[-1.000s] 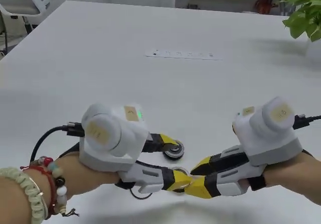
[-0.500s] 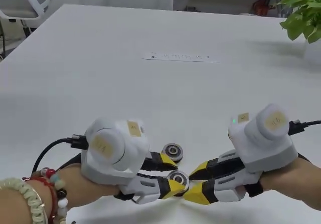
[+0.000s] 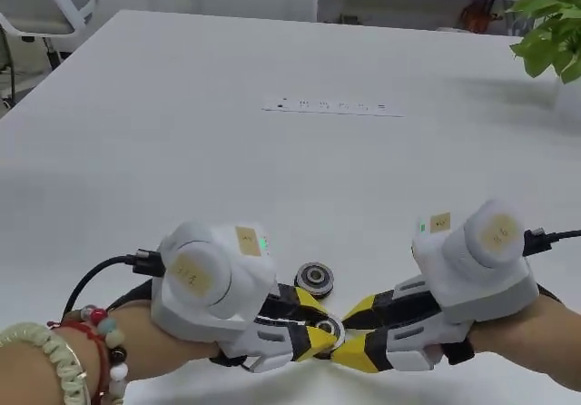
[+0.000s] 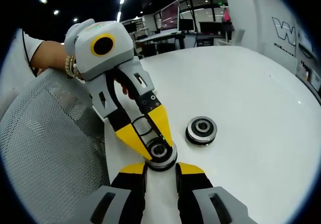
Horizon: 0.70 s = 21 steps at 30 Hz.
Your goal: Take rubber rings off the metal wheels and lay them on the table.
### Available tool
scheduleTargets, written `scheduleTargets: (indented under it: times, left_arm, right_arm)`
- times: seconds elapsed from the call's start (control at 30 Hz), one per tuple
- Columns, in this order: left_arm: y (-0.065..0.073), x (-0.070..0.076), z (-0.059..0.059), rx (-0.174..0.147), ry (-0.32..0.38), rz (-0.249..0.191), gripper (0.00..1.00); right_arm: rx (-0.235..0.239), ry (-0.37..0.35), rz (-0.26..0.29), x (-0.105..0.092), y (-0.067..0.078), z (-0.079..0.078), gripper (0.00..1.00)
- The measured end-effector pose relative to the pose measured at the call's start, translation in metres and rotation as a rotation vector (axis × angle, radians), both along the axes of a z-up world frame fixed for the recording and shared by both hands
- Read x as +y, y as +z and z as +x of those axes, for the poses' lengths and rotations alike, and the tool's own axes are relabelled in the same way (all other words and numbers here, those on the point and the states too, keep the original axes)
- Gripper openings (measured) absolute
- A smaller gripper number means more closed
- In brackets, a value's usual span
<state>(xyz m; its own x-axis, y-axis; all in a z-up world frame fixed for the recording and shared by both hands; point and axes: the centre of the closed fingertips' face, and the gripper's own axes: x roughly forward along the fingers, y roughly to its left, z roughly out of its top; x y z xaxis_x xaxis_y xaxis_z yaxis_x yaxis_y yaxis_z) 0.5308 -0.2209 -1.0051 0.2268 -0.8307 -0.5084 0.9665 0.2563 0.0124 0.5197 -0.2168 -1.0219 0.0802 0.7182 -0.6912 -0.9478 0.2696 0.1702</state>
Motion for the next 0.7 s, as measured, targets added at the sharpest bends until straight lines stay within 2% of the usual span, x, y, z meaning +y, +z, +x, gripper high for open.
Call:
scheduleTargets:
  times: [0.1,0.17,0.2,0.23,0.27,0.37,0.47,0.63,0.67,0.7]
  left_arm:
    - [0.0000,-0.0005,0.0004,0.001,0.001,-0.004,0.14]
    - [0.0004,-0.0010,0.0002,0.000,0.000,-0.003,0.14]
    - [0.0010,-0.0008,0.0000,-0.001,-0.001,-0.004,0.14]
    - [0.0010,-0.0009,0.0001,0.000,-0.001,-0.005,0.14]
    - [0.0015,-0.0008,-0.0002,-0.001,-0.002,-0.005,0.14]
    - [0.0016,-0.0010,0.0003,-0.001,0.003,-0.010,0.14]
    - [0.0028,-0.0003,0.0007,0.002,0.008,-0.017,0.14]
    - [0.0033,-0.0002,0.0011,0.002,0.012,-0.019,0.14]
    - [0.0032,0.0001,0.0011,0.002,0.013,-0.019,0.14]
    - [0.0031,0.0000,0.0014,0.000,0.014,-0.018,0.14]
  right_arm:
    - [-0.008,-0.004,-0.008,-0.0005,0.0000,0.0002,0.20]
    - [-0.035,0.014,-0.019,-0.0013,-0.0009,0.0005,0.19]
    - [-0.065,0.052,-0.050,-0.0057,-0.0028,0.0013,0.17]
    - [-0.053,0.037,-0.027,-0.0021,-0.0015,-0.0003,0.16]
    - [-0.045,0.032,-0.030,-0.0027,-0.0021,0.0001,0.15]
    - [-0.062,0.048,-0.041,-0.0056,-0.0023,0.0008,0.11]
    - [-0.091,0.054,-0.046,-0.0071,-0.0023,0.0045,0.01]
    - [-0.081,0.032,-0.044,-0.0065,-0.0021,0.0065,0.00]
    - [-0.073,0.016,-0.045,-0.0065,-0.0022,0.0088,0.00]
    - [-0.045,-0.009,-0.043,-0.0070,-0.0027,0.0087,0.00]
